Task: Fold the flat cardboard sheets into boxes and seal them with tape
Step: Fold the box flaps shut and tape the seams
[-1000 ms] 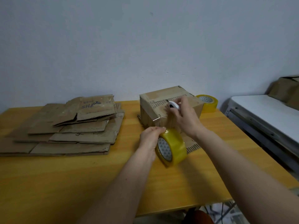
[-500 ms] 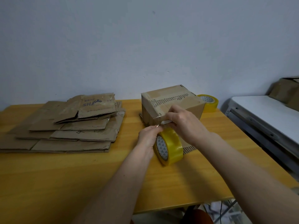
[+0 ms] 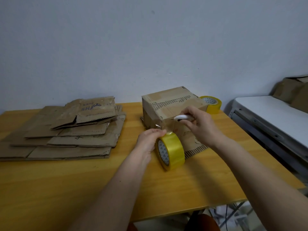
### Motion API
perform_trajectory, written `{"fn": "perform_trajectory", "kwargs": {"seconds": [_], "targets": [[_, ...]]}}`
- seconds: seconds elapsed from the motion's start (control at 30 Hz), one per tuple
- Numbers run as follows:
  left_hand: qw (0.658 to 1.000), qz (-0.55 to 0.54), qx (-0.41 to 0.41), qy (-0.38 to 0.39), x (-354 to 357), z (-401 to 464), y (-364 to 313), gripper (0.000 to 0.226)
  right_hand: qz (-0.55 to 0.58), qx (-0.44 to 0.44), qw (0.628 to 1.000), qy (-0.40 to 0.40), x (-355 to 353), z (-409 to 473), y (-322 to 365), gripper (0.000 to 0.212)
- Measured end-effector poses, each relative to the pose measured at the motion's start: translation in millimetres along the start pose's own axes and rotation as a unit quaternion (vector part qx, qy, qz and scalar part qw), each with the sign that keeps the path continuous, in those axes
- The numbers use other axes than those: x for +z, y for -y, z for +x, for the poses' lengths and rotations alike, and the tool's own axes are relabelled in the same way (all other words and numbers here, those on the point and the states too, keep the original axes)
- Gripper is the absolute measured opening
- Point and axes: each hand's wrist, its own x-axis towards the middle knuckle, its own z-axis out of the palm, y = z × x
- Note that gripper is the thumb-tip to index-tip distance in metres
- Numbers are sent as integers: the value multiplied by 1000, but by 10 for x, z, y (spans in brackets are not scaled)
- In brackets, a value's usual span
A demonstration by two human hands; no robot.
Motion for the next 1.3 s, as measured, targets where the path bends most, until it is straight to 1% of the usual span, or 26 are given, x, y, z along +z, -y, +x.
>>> {"fn": "perform_trajectory", "kwargs": {"seconds": [0.07,0.13,0.23,0.3,0.37,0.47,0.53,0.6,0.63,0.67,0.73,0.77,0.83,0.87,0.93,1.0,1.03,1.07,1.1,1.13,1.17,1.23,1.3], "targets": [[1000,10,-1,9,-24,4,4,13,29,-32,999,17,85,5,79,10],[1000,21,0,17,-54,8,7,14,34,-41,998,40,177,50,132,11],[999,36,-1,22,-109,6,21,14,41,-2,995,86,274,133,142,11],[999,46,-3,23,-141,-4,48,14,71,26,994,77,292,180,123,10],[999,38,4,29,-166,-12,75,13,88,36,993,70,285,221,125,13],[999,20,19,44,-191,-18,91,13,109,50,989,81,268,232,135,14],[998,10,28,51,-210,-24,91,14,122,63,989,52,257,199,146,9],[998,12,40,55,-247,-39,97,15,119,84,989,-16,232,110,139,7],[997,15,47,56,-270,-51,101,15,117,103,987,-35,215,45,114,7],[997,18,55,56,-294,-63,100,15,114,128,985,-27,203,-33,70,7],[995,32,72,56,-340,-99,88,16,113,203,972,44,212,-255,-77,10],[994,41,80,57,-354,-118,80,16,122,247,958,76,234,-388,-170,13],[992,57,92,59,-369,-163,73,15,141,323,931,98,293,-651,-363,18],[991,65,95,60,-372,-189,72,14,132,350,922,103,321,-760,-442,20],[989,83,102,63,-374,-237,71,13,77,381,912,127,361,-886,-541,20],[987,95,110,68,-380,-279,80,12,-8,378,916,137,382,-910,-560,20],[986,100,114,70,-386,-297,86,12,-41,359,924,123,382,-893,-520,22],[985,104,118,72,-392,-313,96,12,-45,328,938,98,377,-860,-443,25],[984,108,123,74,-398,-325,104,11,-14,284,956,67,369,-813,-337,26],[983,111,126,76,-403,-335,112,10,39,234,971,43,363,-762,-208,25],[982,113,128,77,-406,-346,116,10,97,196,975,36,368,-712,-75,24],[980,122,133,82,-411,-369,124,9,181,178,965,65,406,-640,149,19],[977,132,143,86,-422,-396,139,8,264,205,939,82,455,-600,288,13]]}}
